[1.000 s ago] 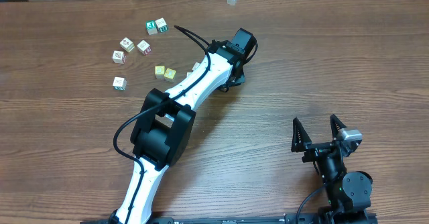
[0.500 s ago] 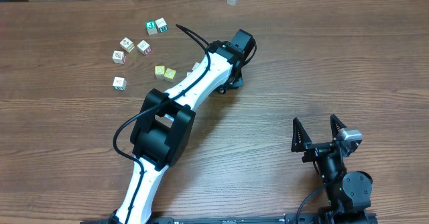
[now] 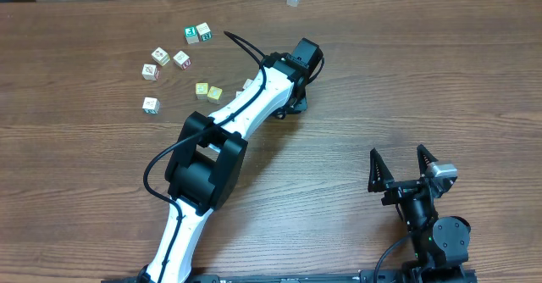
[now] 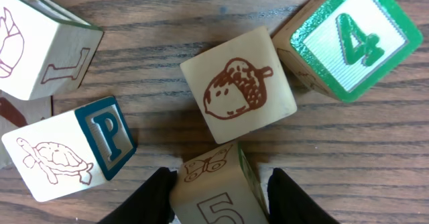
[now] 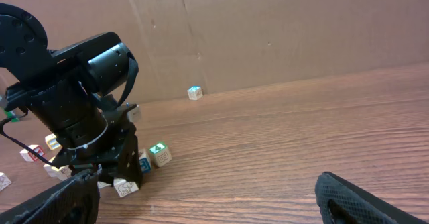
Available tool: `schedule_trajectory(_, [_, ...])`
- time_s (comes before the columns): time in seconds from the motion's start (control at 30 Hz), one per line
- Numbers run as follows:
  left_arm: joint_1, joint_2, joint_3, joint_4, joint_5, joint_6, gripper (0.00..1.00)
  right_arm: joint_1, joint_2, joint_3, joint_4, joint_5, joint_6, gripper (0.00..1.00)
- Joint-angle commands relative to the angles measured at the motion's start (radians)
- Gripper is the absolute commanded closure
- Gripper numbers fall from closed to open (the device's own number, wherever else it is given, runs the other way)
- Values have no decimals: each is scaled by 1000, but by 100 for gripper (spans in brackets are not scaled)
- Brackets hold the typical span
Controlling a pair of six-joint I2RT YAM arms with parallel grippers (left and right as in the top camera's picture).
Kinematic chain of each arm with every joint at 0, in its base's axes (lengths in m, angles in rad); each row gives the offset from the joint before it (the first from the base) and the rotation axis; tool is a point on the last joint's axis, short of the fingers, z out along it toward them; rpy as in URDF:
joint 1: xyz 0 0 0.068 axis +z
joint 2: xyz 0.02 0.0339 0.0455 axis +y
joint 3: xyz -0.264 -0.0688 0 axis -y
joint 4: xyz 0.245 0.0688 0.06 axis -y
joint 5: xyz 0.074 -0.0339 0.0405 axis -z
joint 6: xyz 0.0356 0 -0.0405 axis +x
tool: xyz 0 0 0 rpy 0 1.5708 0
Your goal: Form a tower
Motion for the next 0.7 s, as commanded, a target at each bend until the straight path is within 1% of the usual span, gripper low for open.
schedule_trajectory(0.0, [4, 16, -5, -2, -14, 12, 67, -3, -12, -10, 5, 0, 5, 0])
schedule_trajectory(0.1, [4, 16, -5, -8, -14, 25, 68, -3, -12, -10, 5, 0, 5, 0])
schedule_trajectory(0.23, [3, 16, -5, -19, -4, 77, 70, -3, -12, -10, 5, 0, 5, 0])
schedule_trajectory(0.4, [3, 16, -5, -38, 61, 185, 73, -3, -12, -10, 5, 0, 5, 0])
schedule_trajectory(0.53, [3, 16, -5, -57, 138, 282, 71, -3, -12, -10, 5, 0, 5, 0])
schedule_trajectory(0.67, [3, 16, -5, -83, 164, 350, 70, -3, -12, -10, 5, 0, 5, 0])
